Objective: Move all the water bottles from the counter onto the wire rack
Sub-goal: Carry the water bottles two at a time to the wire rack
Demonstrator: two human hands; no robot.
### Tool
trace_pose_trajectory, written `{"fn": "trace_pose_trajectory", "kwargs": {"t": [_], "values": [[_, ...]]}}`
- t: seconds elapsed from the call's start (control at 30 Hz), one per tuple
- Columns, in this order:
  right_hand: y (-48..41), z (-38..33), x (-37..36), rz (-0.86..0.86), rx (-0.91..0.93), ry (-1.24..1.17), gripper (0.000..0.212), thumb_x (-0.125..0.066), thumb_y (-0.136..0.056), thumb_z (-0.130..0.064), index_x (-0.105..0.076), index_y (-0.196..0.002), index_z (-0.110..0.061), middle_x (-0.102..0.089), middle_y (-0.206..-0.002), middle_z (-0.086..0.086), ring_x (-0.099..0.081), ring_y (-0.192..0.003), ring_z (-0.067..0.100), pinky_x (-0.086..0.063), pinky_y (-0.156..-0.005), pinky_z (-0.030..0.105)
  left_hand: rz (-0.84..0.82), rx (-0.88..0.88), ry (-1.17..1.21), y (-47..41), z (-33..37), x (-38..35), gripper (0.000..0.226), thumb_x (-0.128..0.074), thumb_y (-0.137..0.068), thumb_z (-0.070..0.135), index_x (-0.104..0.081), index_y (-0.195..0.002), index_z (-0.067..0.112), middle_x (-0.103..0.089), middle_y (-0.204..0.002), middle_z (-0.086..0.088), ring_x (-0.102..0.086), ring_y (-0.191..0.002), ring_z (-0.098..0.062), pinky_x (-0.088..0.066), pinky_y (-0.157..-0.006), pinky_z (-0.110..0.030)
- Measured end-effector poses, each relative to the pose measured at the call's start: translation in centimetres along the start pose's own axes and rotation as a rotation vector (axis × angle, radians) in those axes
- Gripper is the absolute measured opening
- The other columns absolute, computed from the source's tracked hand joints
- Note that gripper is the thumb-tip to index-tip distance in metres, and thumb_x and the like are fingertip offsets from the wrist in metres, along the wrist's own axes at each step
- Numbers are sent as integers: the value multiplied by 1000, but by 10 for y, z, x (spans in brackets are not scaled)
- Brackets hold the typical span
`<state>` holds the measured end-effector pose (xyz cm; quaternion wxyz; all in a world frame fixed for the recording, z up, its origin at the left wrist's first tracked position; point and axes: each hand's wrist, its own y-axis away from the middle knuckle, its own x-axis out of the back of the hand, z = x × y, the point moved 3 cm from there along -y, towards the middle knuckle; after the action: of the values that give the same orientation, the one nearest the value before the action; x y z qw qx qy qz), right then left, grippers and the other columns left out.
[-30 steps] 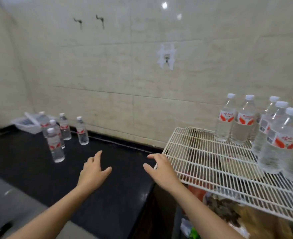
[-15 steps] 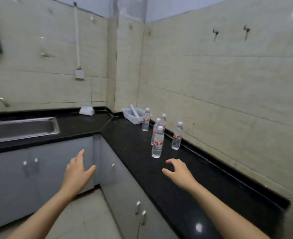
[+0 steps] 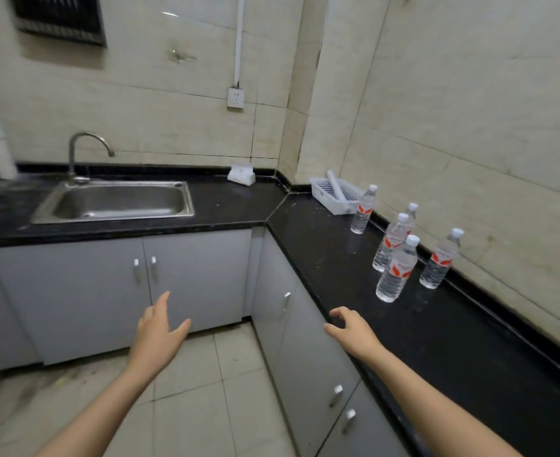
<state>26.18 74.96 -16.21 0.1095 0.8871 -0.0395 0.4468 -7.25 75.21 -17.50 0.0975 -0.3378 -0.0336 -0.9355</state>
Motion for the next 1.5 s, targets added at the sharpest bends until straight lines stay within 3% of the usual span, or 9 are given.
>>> {"fn": "trace_pose_trajectory", "kwargs": {"t": [0.27, 0.57, 0.73, 1.03, 1.2, 1.33, 1.5], "values": [[-81, 17, 2, 36, -1, -182, 40, -59, -86, -24, -52, -123, -12, -51, -130, 10, -46, -123, 21, -34, -98, 27, -31, 29, 57, -70, 26, -53, 64, -57, -85, 22, -25, -140, 13, -35, -142, -19, -37, -129, -32, -31, -103, -41], [-206, 40, 30, 184, -85, -441, 31, -60, -85, -18, -57, -115, -11, -56, -123, 12, -51, -116, 20, -39, -96, 30, -57, 61, 219, -176, 89, -133, 60, -57, -85, 20, -28, -139, 15, -36, -140, -16, -38, -128, -30, -33, -103, -42], [-251, 52, 19, 157, -141, -451, 30, -59, -86, -17, -57, -115, -10, -57, -122, 10, -51, -108, 16, -38, -92, 28, -76, 120, 203, -210, 81, -159, 60, -57, -85, 18, -29, -139, 14, -36, -142, -17, -38, -129, -32, -32, -104, -44], [-332, 37, -10, 153, -204, -434, 32, -58, -87, -20, -55, -118, -11, -55, -117, 5, -50, -115, 18, -37, -89, 25, -106, 187, 209, -301, 50, -183, 59, -57, -86, 17, -30, -138, 11, -36, -141, -18, -39, -127, -33, -33, -103, -44], [-374, 31, -6, 269, -318, -430, 34, -58, -87, -19, -54, -119, -10, -55, -111, 3, -50, -103, 15, -36, -85, 24, -249, 102, 243, -390, 70, -216, 59, -55, -87, 18, -28, -138, 12, -35, -142, -17, -38, -127, -33, -33, -105, -46], [-395, 32, 6, 394, -459, -411, 34, -59, -86, -17, -54, -118, -6, -54, -107, 5, -52, -113, 22, -35, -85, 25, -384, -16, 255, -455, 99, -237, 59, -55, -87, 18, -28, -140, 13, -32, -145, -14, -36, -130, -32, -31, -108, -45], [-395, 27, -2, 487, -614, -405, 34, -61, -85, -17, -55, -116, -6, -58, -118, 13, -52, -114, 23, -37, -89, 27, -500, -51, 305, -511, 108, -262, 58, -59, -83, 8, -33, -136, 8, -39, -138, -20, -40, -126, -35, -31, -108, -46]]}}
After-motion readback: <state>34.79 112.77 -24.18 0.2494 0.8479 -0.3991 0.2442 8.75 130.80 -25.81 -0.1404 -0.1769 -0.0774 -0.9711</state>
